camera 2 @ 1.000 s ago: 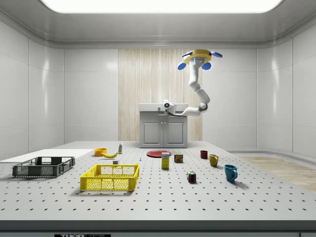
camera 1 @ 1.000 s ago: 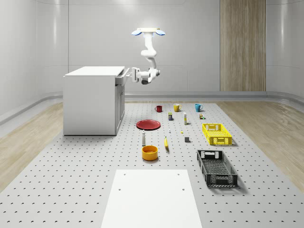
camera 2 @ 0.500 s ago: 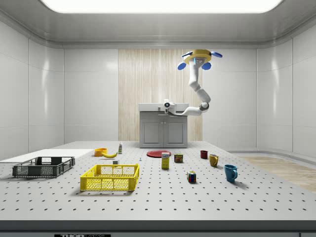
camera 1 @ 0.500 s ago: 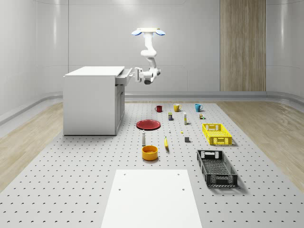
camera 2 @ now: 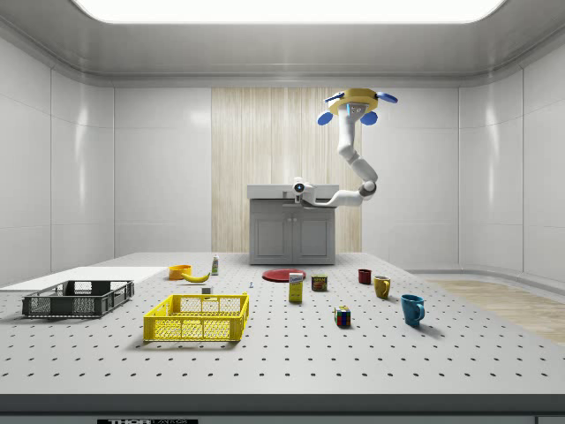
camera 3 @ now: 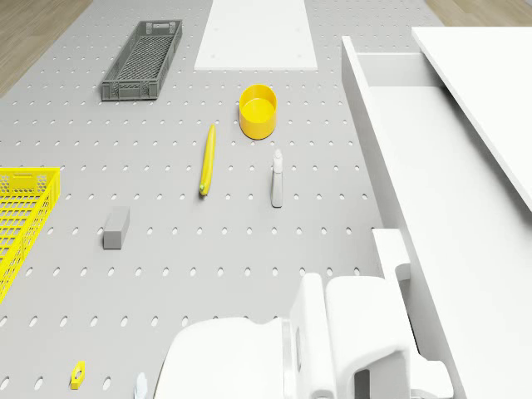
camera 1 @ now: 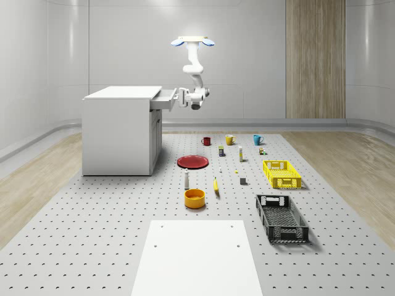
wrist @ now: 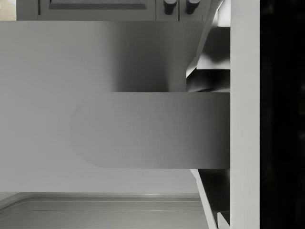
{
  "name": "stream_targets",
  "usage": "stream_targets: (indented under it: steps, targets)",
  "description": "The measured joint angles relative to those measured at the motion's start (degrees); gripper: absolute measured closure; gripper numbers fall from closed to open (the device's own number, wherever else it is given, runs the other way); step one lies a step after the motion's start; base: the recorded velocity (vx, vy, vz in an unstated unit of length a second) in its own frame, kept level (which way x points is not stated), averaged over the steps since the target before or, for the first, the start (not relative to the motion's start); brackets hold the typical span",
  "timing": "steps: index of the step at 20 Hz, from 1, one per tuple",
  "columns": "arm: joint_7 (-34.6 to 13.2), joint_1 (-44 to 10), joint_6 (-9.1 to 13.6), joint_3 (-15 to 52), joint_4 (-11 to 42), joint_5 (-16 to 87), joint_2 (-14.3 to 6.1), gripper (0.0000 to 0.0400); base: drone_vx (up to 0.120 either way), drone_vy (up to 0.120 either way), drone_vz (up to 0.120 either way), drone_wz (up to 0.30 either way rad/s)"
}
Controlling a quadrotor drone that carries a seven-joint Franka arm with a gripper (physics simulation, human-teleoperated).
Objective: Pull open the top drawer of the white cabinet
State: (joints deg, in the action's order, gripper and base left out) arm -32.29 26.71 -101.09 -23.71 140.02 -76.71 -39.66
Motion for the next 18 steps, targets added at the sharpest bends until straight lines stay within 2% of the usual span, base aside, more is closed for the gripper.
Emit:
stream_targets:
  steps: [6,8,11,14,18]
  targets:
    - [-0.91,-0.37,2.9,-3.88,-0.47,2.99,-0.51,0.028,0.0,0.0,0.0,0.0]
    - [-1.01,-0.36,3.71,-5.11,-0.72,3.9,-0.65,0.0208,0.0,0.0,0.0,0.0]
    - [-0.89,-0.15,4.47,-6.51,-1.02,4.91,-0.8,0.0148,0.0,0.093,0.0,0.0]
    - [-0.85,0.19,4.78,-7.47,-1.21,5.59,-0.95,0.012,0.0,0.12,0.0,0.0]
    - [-0.87,0.75,4.78,-8.31,-1.33,6.17,-1.18,0.0104,0.0,0.12,0.0,0.0]
